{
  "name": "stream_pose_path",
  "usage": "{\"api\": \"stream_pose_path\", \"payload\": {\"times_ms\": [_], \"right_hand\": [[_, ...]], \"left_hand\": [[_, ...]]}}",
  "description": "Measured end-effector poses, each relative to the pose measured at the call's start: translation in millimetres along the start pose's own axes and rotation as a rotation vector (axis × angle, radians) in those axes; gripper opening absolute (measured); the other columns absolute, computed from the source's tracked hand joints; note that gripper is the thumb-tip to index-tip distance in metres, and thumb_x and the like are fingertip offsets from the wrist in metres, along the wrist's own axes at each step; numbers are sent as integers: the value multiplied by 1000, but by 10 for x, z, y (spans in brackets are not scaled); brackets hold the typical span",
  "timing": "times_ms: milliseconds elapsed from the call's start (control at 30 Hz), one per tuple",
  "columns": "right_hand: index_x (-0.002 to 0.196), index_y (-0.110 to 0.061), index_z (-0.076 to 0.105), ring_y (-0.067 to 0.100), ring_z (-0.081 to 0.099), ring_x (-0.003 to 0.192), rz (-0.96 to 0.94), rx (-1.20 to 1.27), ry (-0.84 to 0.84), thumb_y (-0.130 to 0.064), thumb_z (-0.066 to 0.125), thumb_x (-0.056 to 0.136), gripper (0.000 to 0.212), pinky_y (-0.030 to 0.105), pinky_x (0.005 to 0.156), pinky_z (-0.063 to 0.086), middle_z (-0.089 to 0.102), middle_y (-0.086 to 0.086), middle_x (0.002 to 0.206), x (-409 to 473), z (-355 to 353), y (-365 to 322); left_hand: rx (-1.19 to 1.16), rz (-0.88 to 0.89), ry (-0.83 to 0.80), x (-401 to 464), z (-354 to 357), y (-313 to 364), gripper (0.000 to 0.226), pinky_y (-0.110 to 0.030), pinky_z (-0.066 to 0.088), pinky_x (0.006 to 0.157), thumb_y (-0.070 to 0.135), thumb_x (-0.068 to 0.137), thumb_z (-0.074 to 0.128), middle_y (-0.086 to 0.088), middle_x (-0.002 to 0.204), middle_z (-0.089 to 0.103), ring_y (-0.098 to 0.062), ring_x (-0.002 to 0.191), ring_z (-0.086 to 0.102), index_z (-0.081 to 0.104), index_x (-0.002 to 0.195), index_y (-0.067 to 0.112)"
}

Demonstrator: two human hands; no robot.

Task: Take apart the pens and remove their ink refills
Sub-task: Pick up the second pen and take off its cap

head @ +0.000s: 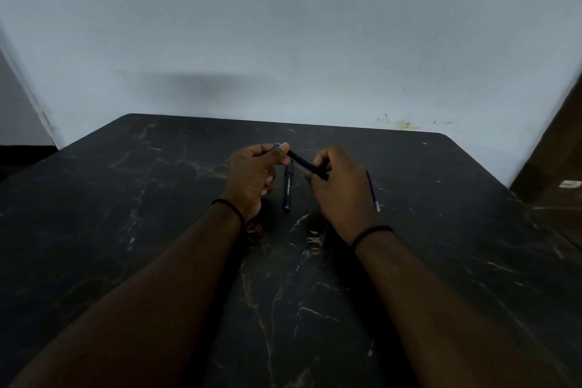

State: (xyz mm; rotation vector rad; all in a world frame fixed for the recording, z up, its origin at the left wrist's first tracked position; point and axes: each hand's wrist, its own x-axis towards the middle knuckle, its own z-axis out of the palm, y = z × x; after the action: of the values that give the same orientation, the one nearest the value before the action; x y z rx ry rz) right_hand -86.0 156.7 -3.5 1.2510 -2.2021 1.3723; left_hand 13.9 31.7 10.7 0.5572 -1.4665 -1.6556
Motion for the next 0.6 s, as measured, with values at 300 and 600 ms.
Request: {"api": "stream_pose_path", "payload": {"times_ms": [300,600], "right_hand": [[86,-26,64,12,59,72,-16,-74,-73,-37,55,99,19,31,64,46,61,-8,75,15,-18,-48],[85,-27,57,10,59,72,32,-8,-11,-29,70,84,14,33,66,51,61,-12,76,17,-20,-26]], "left_hand": [[12,-3,17,-12,-19,20,14,-16,23,34,20,90,69,-5,77,69,-7,36,33,68,87,6],[1,-2,16,-16,2,12,11,-14,21,33,18,90,69,-2,72,68,-7,35,31,67,85,8]]}}
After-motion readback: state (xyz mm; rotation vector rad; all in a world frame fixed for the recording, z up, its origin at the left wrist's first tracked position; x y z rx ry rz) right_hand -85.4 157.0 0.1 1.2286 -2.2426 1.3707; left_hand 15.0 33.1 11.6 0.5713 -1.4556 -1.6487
